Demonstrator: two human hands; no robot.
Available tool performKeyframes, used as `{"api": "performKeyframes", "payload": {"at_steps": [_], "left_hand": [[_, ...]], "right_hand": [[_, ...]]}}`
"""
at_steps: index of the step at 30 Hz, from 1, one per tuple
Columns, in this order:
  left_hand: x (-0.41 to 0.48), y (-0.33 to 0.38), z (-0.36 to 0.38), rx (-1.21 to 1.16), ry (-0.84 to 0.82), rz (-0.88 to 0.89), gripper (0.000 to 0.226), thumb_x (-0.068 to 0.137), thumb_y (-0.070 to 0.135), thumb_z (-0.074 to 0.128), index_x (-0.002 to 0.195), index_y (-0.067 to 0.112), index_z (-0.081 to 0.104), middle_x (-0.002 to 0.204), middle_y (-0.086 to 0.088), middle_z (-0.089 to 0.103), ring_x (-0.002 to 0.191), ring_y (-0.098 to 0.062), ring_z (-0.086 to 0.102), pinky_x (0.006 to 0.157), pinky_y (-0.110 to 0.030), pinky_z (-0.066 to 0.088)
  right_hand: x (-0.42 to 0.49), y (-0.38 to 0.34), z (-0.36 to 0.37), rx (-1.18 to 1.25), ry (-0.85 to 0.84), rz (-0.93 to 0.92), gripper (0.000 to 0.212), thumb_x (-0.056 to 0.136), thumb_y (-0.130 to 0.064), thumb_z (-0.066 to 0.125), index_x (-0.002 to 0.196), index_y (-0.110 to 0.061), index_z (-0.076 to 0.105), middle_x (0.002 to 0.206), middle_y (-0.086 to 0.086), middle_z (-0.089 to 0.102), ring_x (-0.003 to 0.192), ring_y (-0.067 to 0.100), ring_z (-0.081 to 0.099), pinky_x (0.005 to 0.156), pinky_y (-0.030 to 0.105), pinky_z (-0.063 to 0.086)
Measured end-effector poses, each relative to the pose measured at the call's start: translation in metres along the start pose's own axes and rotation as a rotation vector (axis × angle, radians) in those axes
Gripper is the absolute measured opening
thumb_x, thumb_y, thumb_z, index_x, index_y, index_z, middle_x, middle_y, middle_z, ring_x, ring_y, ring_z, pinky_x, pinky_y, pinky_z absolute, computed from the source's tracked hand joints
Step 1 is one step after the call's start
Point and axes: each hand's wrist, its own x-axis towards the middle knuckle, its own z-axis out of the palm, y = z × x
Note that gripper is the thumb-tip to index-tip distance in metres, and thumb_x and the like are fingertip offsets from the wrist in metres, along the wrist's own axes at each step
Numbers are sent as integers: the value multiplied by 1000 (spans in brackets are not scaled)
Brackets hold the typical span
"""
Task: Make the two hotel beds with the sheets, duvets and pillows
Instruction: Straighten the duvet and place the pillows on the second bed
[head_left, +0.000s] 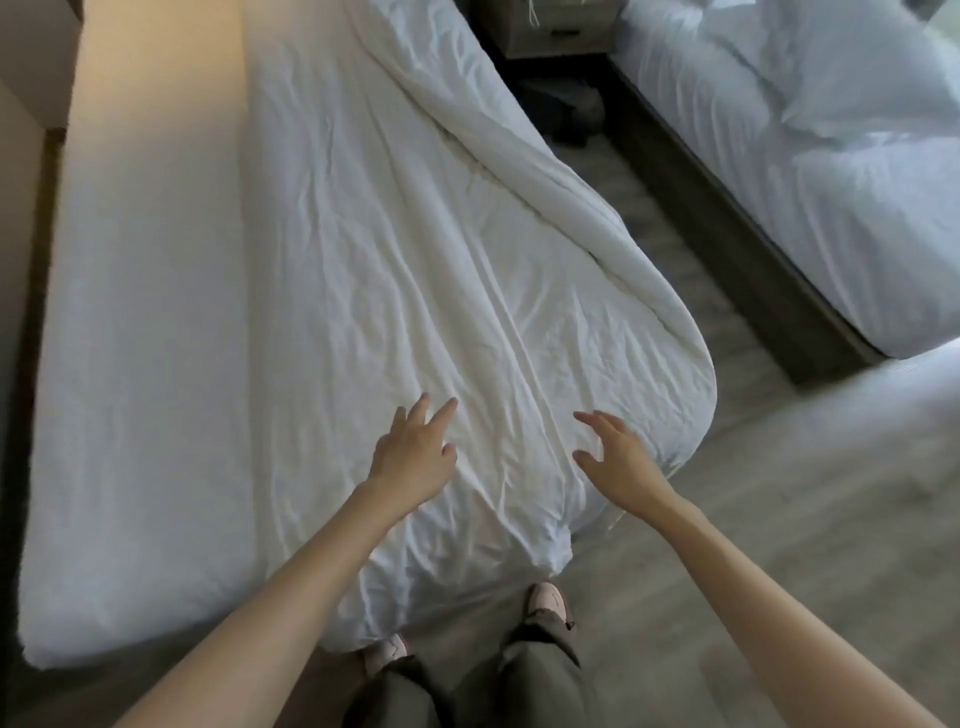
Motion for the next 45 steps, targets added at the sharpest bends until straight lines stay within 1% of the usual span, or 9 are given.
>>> {"api": "performKeyframes", "payload": {"at_steps": [9, 19, 24, 27, 30, 34, 40, 43, 45], "left_hand": [[94, 110, 3, -42, 14, 69, 57, 102, 28, 36, 153, 32, 13, 162, -2, 2, 148, -24, 5, 112, -44, 28], [237, 215, 32, -185, 6, -52, 55, 102, 27, 37, 153, 29, 19, 162, 1, 10, 146, -21, 20, 113, -43, 30], [283, 219, 58, -221, 26, -72, 53, 101, 26, 40, 152, 28, 25, 160, 1, 17, 143, -22, 27, 112, -40, 31], [301, 221, 71, -237, 58, -38, 53, 100, 26, 43, 150, 32, 28, 159, 4, 19, 142, -20, 28, 112, -38, 31], [311, 228, 80, -240, 58, -2, 52, 100, 25, 42, 150, 32, 28, 159, 7, 18, 141, -20, 30, 111, -35, 30], [312, 243, 79, -204, 80, 68, 55, 100, 22, 41, 152, 32, 23, 160, 8, 14, 145, -18, 21, 112, -35, 29], [315, 272, 72, 43, 335, 316, 80, 88, 1, 47, 152, 37, 15, 162, 6, 7, 149, -29, 6, 109, -46, 30], [331, 268, 81, 212, 184, 248, 88, 84, 3, 47, 152, 41, 5, 162, 5, 0, 149, -27, 2, 115, -45, 20], [340, 246, 90, 221, 38, 153, 85, 87, -1, 46, 153, 36, 7, 162, 4, 5, 147, -26, 11, 115, -41, 23]], "right_hand": [[75, 96, -99, 42, 201, 109, 52, 94, -21, 59, 143, -19, 41, 153, 4, 33, 138, 25, 32, 107, 42, 36], [246, 214, -152, 54, 10, 196, 67, 94, -24, 58, 151, -13, 25, 155, 8, 26, 142, 27, 24, 110, 42, 30], [309, 262, -128, 29, -65, 254, 77, 92, -36, 60, 152, -10, 18, 153, 12, 31, 139, 29, 33, 108, 40, 32], [327, 289, -109, -44, -85, 309, 61, 92, -37, 56, 140, -9, 31, 135, 13, 47, 121, 32, 47, 89, 41, 41], [332, 306, -96, -119, 34, 263, 15, 94, -22, 45, 98, -8, 41, 101, 11, 55, 90, 36, 53, 67, 37, 35], [313, 303, -98, -174, 128, 65, 13, 91, -10, 40, 84, -11, 29, 76, 7, 45, 69, 37, 47, 60, 40, 34], [244, 217, -81, -144, 174, -369, 16, 78, -6, 51, 93, -9, 53, 73, 12, 60, 58, 38, 59, 48, 33, 32], [248, 185, -49, 9, -36, -260, 20, 84, -7, 51, 102, -4, 60, 86, 20, 66, 76, 42, 61, 58, 39, 36], [256, 190, -35, 130, -168, -150, 26, 85, -4, 51, 106, -6, 68, 100, 17, 71, 94, 38, 64, 73, 40, 48]]}}
